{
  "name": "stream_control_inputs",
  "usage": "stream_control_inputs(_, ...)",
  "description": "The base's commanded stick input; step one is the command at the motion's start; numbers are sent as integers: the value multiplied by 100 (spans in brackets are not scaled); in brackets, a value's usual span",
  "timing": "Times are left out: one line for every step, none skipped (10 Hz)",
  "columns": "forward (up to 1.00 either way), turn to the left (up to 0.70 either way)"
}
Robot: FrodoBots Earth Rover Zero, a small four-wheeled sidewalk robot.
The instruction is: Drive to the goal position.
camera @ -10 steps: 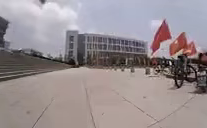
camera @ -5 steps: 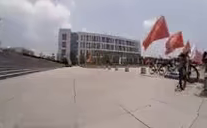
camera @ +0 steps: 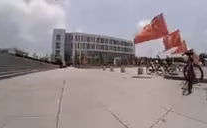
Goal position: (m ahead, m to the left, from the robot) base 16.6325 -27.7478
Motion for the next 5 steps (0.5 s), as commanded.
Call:
stream_control_inputs(100, -25)
stream_control_inputs(100, -2)
stream_control_inputs(100, -21)
stream_control_inputs(100, -10)
stream_control_inputs(100, -21)
